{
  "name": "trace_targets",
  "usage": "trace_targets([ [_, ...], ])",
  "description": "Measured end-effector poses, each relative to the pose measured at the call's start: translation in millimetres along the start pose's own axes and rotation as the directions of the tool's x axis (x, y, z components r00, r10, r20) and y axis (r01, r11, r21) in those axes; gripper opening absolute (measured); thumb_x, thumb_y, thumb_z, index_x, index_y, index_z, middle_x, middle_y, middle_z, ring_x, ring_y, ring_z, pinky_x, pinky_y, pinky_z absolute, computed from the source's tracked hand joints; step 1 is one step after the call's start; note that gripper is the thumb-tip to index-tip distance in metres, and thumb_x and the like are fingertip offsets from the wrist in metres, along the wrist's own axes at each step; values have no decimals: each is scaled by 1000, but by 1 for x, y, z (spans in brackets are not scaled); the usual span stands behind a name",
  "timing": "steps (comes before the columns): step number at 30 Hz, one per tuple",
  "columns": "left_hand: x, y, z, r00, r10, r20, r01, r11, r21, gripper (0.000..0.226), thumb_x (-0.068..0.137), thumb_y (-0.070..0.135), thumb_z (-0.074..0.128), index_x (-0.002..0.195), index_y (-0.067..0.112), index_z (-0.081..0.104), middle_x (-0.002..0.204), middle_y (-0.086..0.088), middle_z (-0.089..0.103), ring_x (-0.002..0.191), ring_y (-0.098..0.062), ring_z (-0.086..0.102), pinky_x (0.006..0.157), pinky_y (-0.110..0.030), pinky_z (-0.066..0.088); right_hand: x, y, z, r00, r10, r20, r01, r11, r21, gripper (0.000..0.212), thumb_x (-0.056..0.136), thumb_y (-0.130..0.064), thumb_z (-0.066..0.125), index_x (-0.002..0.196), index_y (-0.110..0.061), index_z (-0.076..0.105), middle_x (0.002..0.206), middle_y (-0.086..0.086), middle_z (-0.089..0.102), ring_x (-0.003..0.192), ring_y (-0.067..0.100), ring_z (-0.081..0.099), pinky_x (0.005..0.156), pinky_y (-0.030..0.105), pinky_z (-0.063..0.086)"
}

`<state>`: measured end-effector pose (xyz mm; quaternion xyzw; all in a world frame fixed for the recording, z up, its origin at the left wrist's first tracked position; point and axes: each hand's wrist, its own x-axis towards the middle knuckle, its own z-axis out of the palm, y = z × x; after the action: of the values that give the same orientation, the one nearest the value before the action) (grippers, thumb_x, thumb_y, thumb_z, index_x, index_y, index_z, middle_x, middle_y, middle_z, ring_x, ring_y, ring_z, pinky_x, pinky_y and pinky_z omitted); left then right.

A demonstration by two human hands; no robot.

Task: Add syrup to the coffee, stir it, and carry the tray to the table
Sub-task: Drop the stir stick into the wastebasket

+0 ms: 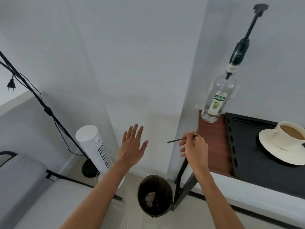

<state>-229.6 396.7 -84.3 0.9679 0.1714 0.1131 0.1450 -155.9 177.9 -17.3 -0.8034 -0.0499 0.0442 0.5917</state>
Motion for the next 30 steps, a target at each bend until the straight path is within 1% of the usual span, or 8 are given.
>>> trace_targets([
  [4, 18, -31, 37, 994, 86, 70, -89, 995, 40, 69, 103, 47, 32, 161, 18, 6, 169, -9, -1, 155, -31, 0, 125, -45, 3, -2, 29, 49, 998, 69, -8, -70, 991, -117, 36, 109, -27, 44, 89, -11, 68, 76, 6, 74, 57, 18, 69, 57, 39, 63],
  [9, 37, -55, 113, 981, 148, 124, -152, 988, 19, 78, 99, 54, 33, 161, 21, -5, 168, -6, -12, 155, -29, -6, 125, -47, 6, 2, 116, 101, 988, 155, 19, -148, 967, -209, 33, 110, -25, 46, 95, -9, 70, 84, 6, 75, 75, 19, 73, 72, 34, 64],
  [12, 61, -72, 164, 967, 253, 22, -254, 962, 104, 79, 100, 51, 37, 161, 19, -3, 169, -8, -11, 155, -31, -7, 125, -49, 6, 5, 185, 129, 977, 210, 28, -197, 949, -246, 37, 110, -27, 44, 88, -10, 68, 73, 2, 71, 65, 12, 68, 61, 18, 55],
  [15, 92, -90, 217, 950, 310, -45, -299, 940, 162, 83, 97, 43, 50, 161, 18, 3, 169, -12, -8, 154, -33, -4, 124, -52, 10, 13, 259, 156, 953, 301, 42, -286, 934, -214, 38, 109, -30, 45, 83, -13, 66, 67, 3, 71, 55, 11, 64, 54, 28, 55],
  [17, 109, -100, 252, 939, 336, -80, -312, 925, 217, 90, 95, 43, 57, 161, 18, 2, 168, -13, -10, 154, -34, -5, 123, -55, 11, 22, 304, 172, 946, 320, 46, -297, 917, -265, 39, 109, -33, 44, 81, -18, 67, 68, 3, 73, 55, 12, 67, 55, 33, 59],
  [21, 132, -122, 301, 891, 400, -215, -333, 897, 289, 110, 85, 62, 61, 159, 21, -9, 165, -11, -22, 152, -35, -17, 118, -67, 5, 41, 365, 190, 947, 319, 43, -284, 891, -355, 38, 108, -34, 43, 79, -25, 66, 70, -1, 73, 62, 14, 70, 65, 44, 64],
  [25, 154, -130, 326, 853, 432, -293, -327, 879, 346, 134, 68, 71, 71, 156, 22, -18, 161, -14, -18, 149, -39, -13, 110, -74, -4, 57, 407, 204, 955, 291, 47, -253, 890, -379, 38, 109, -31, 42, 80, -24, 66, 72, -3, 73, 61, 15, 70, 64, 44, 65],
  [30, 160, -140, 339, 816, 466, -343, -329, 861, 389, 138, 64, 77, 68, 155, 22, -19, 158, -14, -17, 145, -40, -10, 104, -78, -2, 68, 440, 218, 957, 290, 29, -249, 866, -433, 42, 110, -33, 40, 82, -16, 68, 72, 3, 74, 63, 21, 72, 65, 44, 64],
])
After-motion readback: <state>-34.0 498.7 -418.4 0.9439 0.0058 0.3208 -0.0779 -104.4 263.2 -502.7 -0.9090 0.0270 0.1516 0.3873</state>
